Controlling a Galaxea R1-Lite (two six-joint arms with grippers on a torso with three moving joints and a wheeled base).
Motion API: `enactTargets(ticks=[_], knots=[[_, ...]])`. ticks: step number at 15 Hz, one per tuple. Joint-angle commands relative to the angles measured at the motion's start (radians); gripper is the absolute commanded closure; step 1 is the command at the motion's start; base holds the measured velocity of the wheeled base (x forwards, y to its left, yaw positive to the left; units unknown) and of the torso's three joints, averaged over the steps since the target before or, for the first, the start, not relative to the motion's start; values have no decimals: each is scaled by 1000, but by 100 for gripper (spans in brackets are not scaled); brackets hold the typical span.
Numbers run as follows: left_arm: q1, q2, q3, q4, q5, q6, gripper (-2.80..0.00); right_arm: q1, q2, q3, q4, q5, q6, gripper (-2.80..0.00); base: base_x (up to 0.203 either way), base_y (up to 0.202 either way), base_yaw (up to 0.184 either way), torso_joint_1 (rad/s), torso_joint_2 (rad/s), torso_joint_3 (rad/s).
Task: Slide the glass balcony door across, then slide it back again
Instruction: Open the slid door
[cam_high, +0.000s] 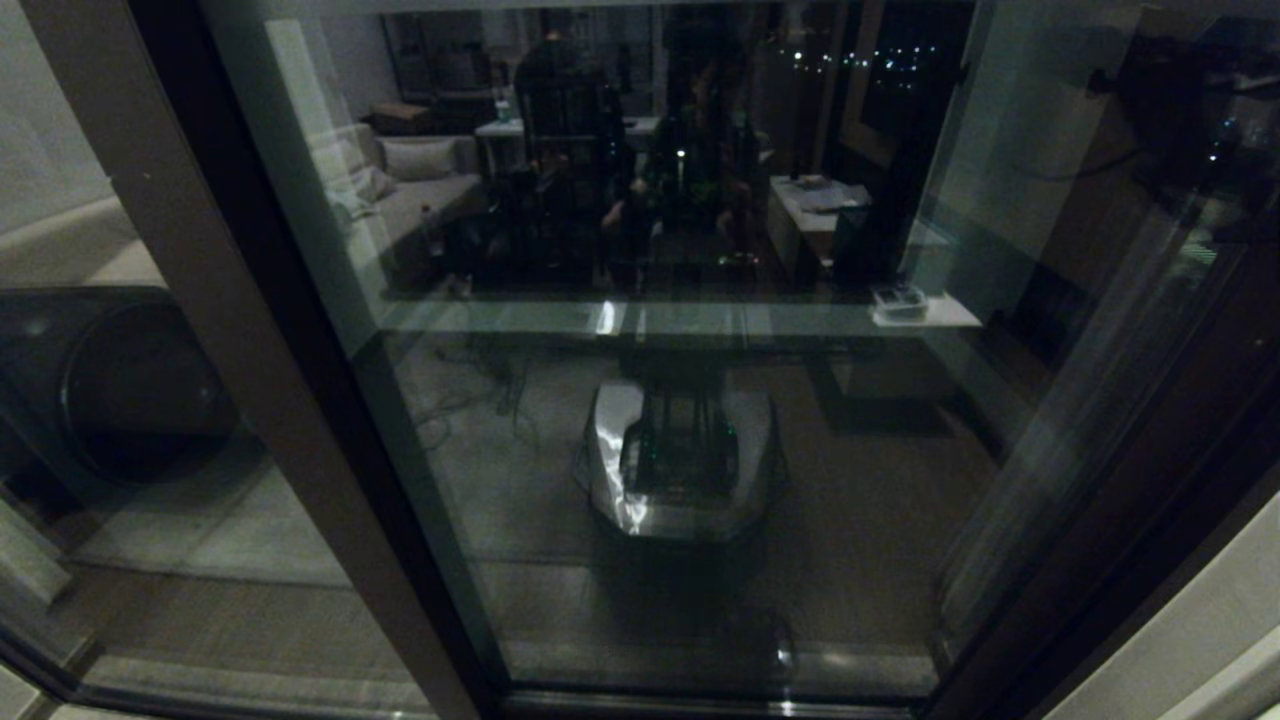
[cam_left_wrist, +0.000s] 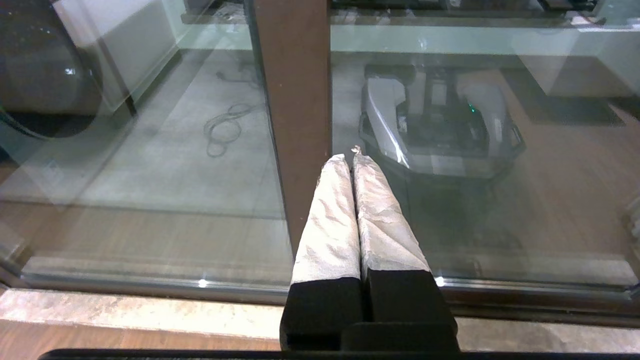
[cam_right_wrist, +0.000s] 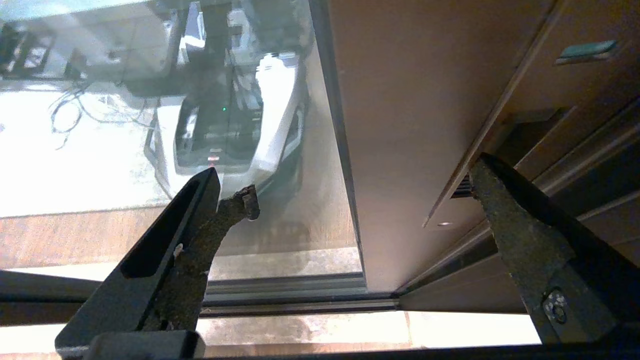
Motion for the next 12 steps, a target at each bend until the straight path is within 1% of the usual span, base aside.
enactTargets(ticks=[1,3,6,12], knots=[[2,0,2,0,0,0,0,8,-13,14,-1,0,-3,-280,0,0,0,0,0,0],[1,0,2,0,0,0,0,21,-26,31,-6,0,-5,-280,0,0,0,0,0,0],[0,0,2,0,0,0,0,35,-38,77,-65,-8,-5,-280,0,0,0,0,0,0],[0,0,2,0,0,0,0,52,-58,101,-71,-9,-5,-280,0,0,0,0,0,0]])
